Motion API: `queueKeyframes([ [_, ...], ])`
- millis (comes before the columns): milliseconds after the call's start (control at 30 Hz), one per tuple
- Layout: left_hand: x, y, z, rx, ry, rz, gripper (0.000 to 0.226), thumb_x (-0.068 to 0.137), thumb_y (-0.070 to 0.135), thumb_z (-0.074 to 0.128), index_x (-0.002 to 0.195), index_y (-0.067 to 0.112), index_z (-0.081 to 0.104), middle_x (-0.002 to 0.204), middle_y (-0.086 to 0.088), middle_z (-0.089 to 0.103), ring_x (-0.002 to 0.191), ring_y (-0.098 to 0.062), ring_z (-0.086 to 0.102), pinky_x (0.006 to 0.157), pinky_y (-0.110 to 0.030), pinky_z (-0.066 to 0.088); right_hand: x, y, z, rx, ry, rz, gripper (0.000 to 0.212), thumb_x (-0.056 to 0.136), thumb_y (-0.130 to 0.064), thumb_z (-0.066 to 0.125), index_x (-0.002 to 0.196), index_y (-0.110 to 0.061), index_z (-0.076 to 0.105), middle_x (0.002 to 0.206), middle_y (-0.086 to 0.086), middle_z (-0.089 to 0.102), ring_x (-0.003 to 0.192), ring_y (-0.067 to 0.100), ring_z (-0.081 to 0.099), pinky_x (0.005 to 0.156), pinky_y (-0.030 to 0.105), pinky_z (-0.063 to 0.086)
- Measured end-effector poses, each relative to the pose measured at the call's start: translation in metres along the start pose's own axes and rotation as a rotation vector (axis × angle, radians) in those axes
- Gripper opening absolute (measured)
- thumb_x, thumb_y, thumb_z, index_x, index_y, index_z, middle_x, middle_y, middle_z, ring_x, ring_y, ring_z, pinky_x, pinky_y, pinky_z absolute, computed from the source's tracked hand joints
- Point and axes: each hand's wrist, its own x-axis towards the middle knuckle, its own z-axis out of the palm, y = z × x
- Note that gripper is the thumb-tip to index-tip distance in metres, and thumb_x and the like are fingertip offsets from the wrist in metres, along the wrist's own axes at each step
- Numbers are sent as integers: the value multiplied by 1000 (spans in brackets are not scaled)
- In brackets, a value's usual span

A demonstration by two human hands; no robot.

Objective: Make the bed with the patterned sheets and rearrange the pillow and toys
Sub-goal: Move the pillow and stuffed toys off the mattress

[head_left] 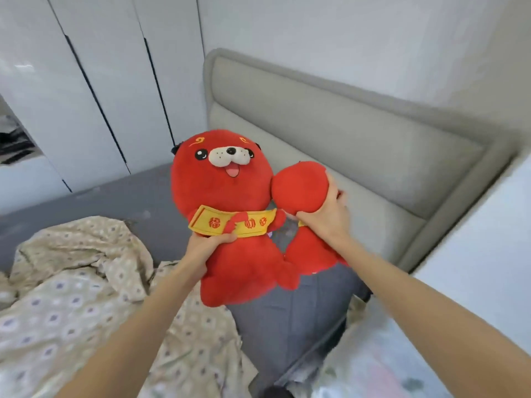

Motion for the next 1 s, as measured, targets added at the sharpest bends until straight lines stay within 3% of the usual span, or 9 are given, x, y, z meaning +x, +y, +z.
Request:
queueKeyframes([
  [400, -127, -95, 107, 39, -80, -111, 72, 57, 10, 88, 122, 16, 58, 119, -1, 64, 107, -25, 60, 99, -45, 46, -103, 117, -126, -309, 8, -60, 118, 55, -57, 79, 149, -38, 10, 135, 18, 32, 106, 43, 53, 92, 47, 46],
  [500, -173, -121, 132, 28, -89, -116, 63, 58, 8, 87, 113, 21, 60, 114, 0, 64, 101, -22, 60, 95, -40, 47, -136, 147, -164, -445, -8, -124, 114, 59, -55, 77, 150, -36, 11, 140, 20, 30, 107, 40, 52, 93, 44, 43],
  [667, -250, -161, 179, -3, -132, -199, 72, 60, 7, 85, 125, 17, 55, 114, 0, 63, 100, -24, 60, 88, -38, 48, -187, 195, -224, -583, -33, -157, 110, 62, -58, 75, 150, -38, 11, 141, 21, 29, 107, 38, 51, 95, 44, 40],
  [767, -291, -182, 215, -50, -192, -246, 67, 63, 4, 83, 122, 18, 57, 112, -3, 65, 94, -22, 63, 81, -35, 49, -210, 224, -258, -673, -28, -157, 108, 65, -60, 73, 150, -39, 10, 142, 22, 28, 109, 38, 50, 97, 44, 38],
  [1000, -375, -228, 306, -126, -307, -478, 50, 68, -1, 78, 114, 11, 62, 105, -10, 68, 83, -25, 65, 68, -34, 51, -243, 282, -332, -901, -3, -128, 103, 71, -43, 74, 149, -45, 8, 147, 21, 25, 120, 38, 43, 99, 44, 36],
])
